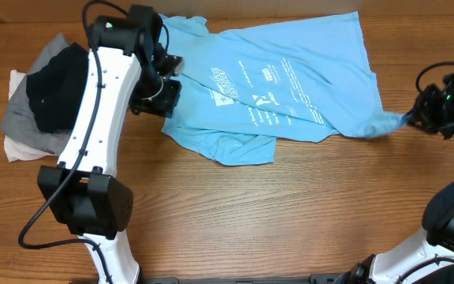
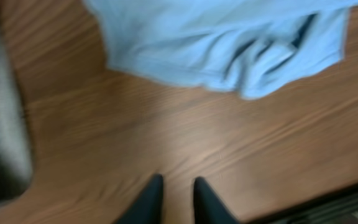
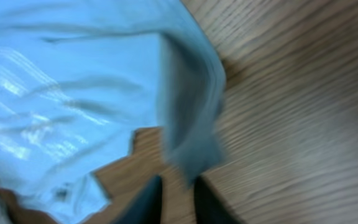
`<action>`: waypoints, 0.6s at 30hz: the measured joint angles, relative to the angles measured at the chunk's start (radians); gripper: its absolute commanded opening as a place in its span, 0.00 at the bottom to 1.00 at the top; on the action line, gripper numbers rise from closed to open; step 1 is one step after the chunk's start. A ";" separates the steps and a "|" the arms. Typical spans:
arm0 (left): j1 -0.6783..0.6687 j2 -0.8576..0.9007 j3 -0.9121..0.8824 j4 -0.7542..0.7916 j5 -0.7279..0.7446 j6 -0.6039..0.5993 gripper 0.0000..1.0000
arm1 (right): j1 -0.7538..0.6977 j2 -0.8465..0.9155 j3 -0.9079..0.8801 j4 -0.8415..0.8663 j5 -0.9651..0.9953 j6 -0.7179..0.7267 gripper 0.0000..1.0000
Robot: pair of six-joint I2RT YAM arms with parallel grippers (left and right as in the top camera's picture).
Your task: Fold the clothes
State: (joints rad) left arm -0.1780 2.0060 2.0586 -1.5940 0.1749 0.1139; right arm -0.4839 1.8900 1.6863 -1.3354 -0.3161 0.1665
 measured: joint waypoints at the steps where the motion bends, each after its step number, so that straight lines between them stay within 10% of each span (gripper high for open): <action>1: -0.006 0.000 -0.013 0.028 0.026 0.001 0.31 | -0.003 0.001 -0.021 0.019 0.006 -0.003 0.52; 8: -0.165 -0.003 -0.147 0.195 0.106 -0.013 0.52 | -0.014 0.001 -0.037 0.041 0.021 -0.007 0.69; 18: -0.311 -0.003 -0.526 0.550 0.063 -0.260 0.72 | -0.014 0.001 -0.037 0.025 0.020 0.012 0.70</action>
State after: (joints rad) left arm -0.4889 2.0029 1.5322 -1.0435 0.2382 -0.1459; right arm -0.4976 1.8908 1.6489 -1.3102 -0.2958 0.1787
